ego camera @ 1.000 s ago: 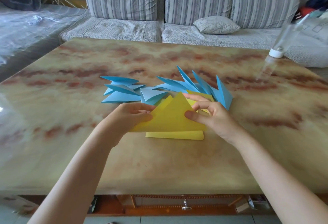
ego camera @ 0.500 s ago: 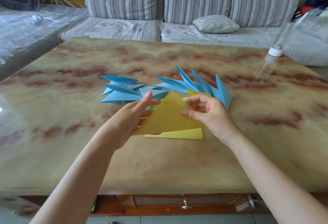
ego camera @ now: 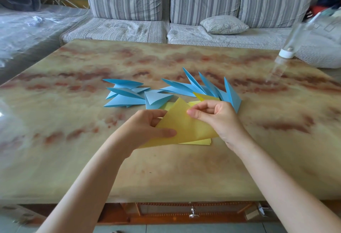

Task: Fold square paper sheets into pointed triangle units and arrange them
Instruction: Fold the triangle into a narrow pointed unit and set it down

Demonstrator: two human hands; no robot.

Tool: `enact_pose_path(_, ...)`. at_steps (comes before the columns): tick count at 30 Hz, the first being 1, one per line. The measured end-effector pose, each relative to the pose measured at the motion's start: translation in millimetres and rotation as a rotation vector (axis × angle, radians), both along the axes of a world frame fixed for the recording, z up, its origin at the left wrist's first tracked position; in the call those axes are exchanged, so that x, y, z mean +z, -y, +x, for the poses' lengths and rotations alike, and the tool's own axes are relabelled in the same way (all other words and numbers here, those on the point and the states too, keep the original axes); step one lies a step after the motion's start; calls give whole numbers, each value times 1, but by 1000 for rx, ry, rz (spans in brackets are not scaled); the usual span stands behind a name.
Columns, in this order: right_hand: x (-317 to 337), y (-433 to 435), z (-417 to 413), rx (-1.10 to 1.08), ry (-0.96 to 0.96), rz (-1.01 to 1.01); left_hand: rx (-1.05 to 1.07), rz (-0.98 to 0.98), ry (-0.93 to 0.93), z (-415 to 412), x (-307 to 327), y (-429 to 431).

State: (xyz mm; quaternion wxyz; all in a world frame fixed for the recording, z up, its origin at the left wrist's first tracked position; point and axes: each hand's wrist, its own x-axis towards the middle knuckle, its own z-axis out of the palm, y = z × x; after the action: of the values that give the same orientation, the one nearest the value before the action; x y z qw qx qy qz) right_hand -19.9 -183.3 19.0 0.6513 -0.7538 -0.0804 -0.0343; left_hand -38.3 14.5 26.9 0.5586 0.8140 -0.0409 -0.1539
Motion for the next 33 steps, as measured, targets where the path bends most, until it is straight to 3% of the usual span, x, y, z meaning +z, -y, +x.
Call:
enact_pose_path(5,2,-2,-3,35,24,-75,121,-180,104,-2,3,5)
enact_pose_path(12,2,-7,-5,54,32,-111,330,-147,320,0,-3,15)
enact_pose_path(33,-1,-6,-6,66,72,-130,346,-116,338,-2,-5,17)
